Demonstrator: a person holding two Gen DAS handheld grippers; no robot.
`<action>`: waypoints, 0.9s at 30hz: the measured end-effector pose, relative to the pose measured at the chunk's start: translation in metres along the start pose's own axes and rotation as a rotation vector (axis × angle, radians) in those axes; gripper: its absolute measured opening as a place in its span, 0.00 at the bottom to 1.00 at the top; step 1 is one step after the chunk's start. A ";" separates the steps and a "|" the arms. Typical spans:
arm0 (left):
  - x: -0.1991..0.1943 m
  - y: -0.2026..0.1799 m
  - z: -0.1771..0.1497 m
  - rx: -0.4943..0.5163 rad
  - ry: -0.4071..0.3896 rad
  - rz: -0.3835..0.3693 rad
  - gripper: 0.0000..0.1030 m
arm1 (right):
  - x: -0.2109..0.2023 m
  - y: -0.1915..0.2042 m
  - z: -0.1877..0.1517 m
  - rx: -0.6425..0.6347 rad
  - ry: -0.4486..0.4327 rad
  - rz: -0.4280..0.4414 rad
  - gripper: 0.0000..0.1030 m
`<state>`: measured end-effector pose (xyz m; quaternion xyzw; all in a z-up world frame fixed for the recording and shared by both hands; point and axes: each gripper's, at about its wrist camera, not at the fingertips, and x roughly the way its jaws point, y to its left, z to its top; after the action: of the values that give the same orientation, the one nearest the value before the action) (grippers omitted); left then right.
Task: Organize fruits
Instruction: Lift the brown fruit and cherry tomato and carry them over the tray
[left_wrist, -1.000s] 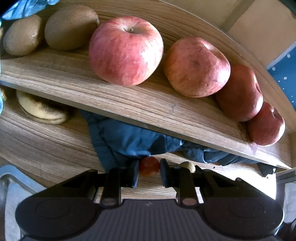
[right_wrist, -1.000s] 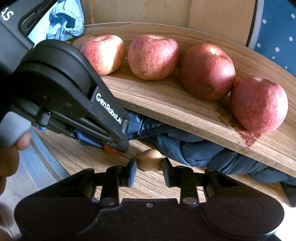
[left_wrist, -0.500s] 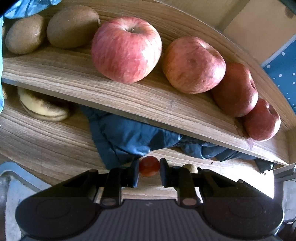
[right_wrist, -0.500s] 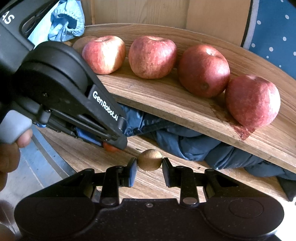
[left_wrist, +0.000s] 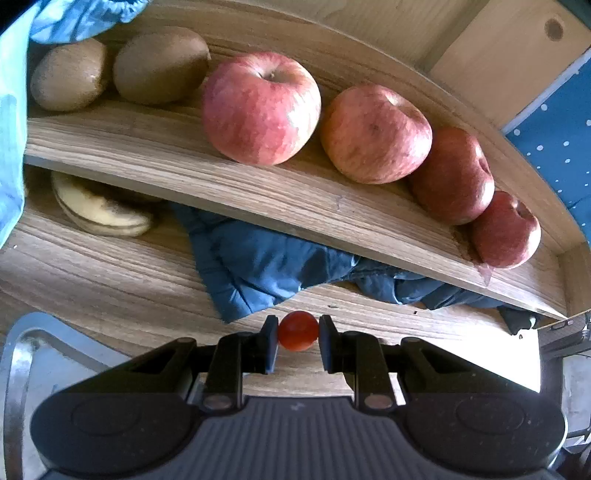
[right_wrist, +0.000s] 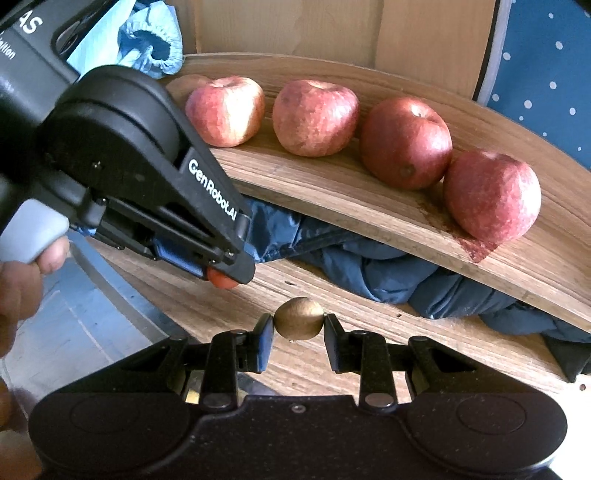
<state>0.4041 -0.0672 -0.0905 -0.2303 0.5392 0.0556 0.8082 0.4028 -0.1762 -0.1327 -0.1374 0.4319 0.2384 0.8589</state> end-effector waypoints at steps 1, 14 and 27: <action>-0.002 0.001 -0.001 0.001 -0.002 -0.001 0.24 | -0.001 0.001 0.000 -0.002 -0.002 -0.002 0.30; -0.035 0.018 -0.004 0.001 -0.035 0.001 0.24 | -0.013 0.017 -0.004 -0.049 -0.036 -0.011 0.30; -0.055 0.058 -0.022 -0.063 -0.054 0.035 0.24 | -0.033 0.061 -0.004 -0.123 -0.050 0.030 0.30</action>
<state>0.3433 -0.0161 -0.0664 -0.2444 0.5192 0.0926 0.8137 0.3512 -0.1361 -0.1105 -0.1773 0.3969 0.2807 0.8557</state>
